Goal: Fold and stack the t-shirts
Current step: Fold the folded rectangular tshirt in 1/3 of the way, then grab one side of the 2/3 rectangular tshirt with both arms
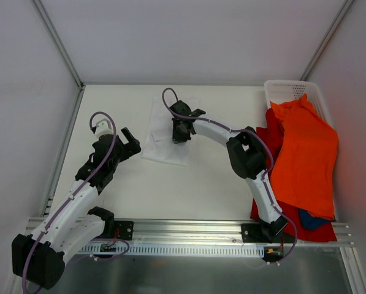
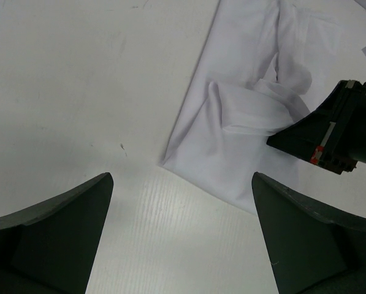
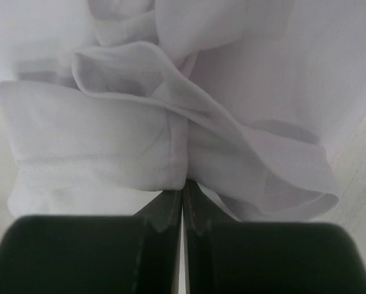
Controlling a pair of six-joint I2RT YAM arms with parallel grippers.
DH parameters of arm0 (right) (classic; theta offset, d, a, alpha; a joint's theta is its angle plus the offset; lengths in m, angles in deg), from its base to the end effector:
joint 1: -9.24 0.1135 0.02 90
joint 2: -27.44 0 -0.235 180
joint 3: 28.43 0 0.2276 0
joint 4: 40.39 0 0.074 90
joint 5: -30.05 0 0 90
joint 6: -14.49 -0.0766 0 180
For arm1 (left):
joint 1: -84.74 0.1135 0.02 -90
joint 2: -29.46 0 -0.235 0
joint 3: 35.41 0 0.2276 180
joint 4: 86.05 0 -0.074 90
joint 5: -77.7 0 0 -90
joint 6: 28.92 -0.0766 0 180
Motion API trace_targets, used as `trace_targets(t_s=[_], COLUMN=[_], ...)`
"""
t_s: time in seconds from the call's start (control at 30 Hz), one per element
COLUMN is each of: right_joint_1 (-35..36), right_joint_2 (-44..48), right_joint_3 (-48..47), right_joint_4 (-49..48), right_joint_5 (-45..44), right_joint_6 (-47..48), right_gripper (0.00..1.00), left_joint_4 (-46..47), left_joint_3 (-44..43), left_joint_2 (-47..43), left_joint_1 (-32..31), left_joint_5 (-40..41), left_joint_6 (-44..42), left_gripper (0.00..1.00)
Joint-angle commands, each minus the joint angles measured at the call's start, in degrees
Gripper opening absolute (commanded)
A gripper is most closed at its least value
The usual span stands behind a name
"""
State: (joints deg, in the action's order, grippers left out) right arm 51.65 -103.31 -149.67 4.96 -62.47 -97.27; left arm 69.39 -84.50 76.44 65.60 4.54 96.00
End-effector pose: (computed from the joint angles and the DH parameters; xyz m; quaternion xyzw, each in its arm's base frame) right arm 0.3600 0.3243 0.1308 -0.1643 0.9389 0.1425 0.2668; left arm 0.2182 -0.0522 0.2374 -0.1935 0.8033 -0.1415 0.5452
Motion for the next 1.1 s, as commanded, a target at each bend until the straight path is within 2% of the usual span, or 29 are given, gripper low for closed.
trace_targets(t_s=[0.0,0.23,0.3,0.37,0.43,0.47,0.53,0.57,0.63,0.77,0.87,1.0,1.07], right_joint_1=[-0.93,-3.83,-4.70,-5.23,-5.94,-6.37,-6.90,-7.25,-8.40,-9.19,-8.75,-7.70,-6.39], right_joint_2=[-0.55,-4.84,-6.43,-8.19,-11.35,-12.23,-14.08,-14.26,-13.12,-4.44,6.28,19.02,26.30], right_joint_3=[-3.73,-11.27,-13.83,-18.82,-24.79,-26.57,-28.78,-29.57,-29.40,-22.39,-11.85,-1.74,6.43], right_joint_4=[-0.27,0.87,0.79,0.79,0.70,0.44,-0.44,-0.97,-1.41,-2.55,-5.44,-4.84,-4.84], right_joint_5=[1.21,1.91,4.63,5.42,6.56,7.09,6.92,6.22,4.99,1.23,-1.33,-3.45,-4.32], right_joint_6=[1.45,2.60,2.51,2.60,2.77,2.69,2.51,2.42,2.60,4.70,6.81,8.05,7.70], right_gripper=[0.00,0.01,0.01,0.06,0.23,0.44,0.64,0.78,0.85,0.88,0.88,0.89,0.89], left_joint_4=[0.84,0.93,0.84,0.84,0.84,1.01,1.02,1.02,1.10,1.72,5.14,15.14,20.51], left_joint_3=[-0.04,0.05,0.14,0.40,0.40,0.49,0.49,0.58,0.75,1.19,2.16,4.44,4.54], left_joint_2=[1.44,2.85,3.11,3.47,4.26,4.52,5.31,5.49,6.01,6.98,8.03,11.28,13.39], left_joint_1=[-0.11,-0.11,-0.11,-0.20,-0.11,-0.20,-0.20,-0.20,-0.20,-0.11,-0.20,-0.11,-0.11], left_joint_5=[0.38,0.30,0.47,0.74,1.00,0.91,0.83,0.65,0.56,0.65,-0.31,-8.64,-10.77], left_joint_6=[-0.46,-0.11,-0.11,-0.02,-0.02,0.06,0.15,0.15,0.33,0.68,1.64,1.74,1.56], left_gripper=[0.98,0.97,0.98,0.98,0.97,0.97,0.97,0.97,0.97,0.98,0.98,0.97,0.96])
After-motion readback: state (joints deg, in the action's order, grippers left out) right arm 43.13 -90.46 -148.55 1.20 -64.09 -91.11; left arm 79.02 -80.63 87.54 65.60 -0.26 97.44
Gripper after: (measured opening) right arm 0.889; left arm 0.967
